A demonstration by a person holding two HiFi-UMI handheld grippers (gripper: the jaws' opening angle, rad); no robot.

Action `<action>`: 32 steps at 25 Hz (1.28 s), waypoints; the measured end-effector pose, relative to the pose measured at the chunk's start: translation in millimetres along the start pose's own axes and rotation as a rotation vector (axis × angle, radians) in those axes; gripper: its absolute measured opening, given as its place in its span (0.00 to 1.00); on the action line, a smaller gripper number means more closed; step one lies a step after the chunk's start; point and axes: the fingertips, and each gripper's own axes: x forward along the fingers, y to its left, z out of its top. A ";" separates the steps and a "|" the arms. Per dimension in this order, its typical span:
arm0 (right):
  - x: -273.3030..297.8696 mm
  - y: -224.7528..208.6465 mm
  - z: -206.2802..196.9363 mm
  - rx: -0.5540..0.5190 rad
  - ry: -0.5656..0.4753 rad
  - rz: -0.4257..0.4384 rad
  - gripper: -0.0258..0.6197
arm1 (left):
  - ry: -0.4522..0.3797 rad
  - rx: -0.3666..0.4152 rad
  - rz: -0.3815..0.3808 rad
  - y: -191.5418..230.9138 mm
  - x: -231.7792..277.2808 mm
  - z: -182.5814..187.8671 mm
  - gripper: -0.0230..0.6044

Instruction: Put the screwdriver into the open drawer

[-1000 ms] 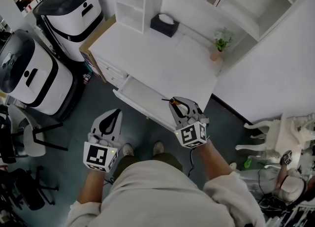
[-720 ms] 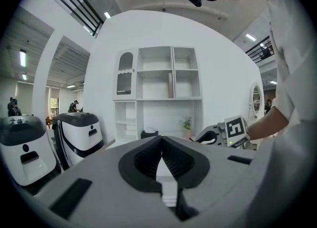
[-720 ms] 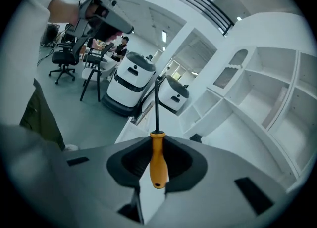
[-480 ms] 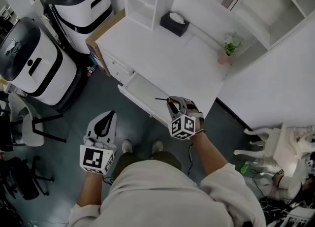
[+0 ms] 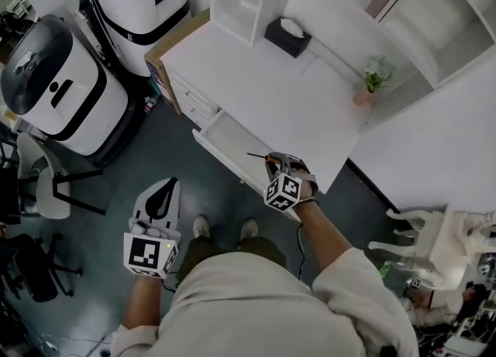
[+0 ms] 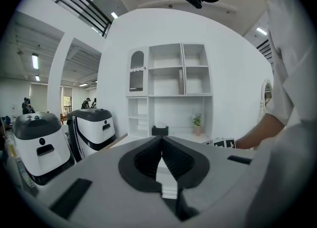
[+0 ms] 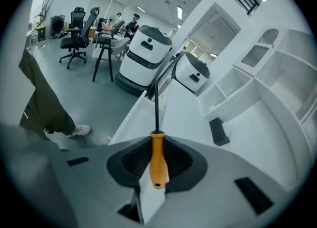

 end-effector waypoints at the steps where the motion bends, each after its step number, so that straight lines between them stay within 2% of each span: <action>1: 6.6 3.9 -4.3 0.002 0.012 0.011 0.16 | 0.003 -0.002 0.008 1.4 -1.6 -1.6 0.04; 20: 113.6 56.4 -58.1 0.064 0.175 0.188 0.16 | 0.134 -0.030 0.152 33.3 -28.9 -37.0 0.04; 32: 162.2 77.3 -84.6 0.130 0.242 0.258 0.16 | 0.208 -0.040 0.214 42.4 -32.5 -54.7 0.04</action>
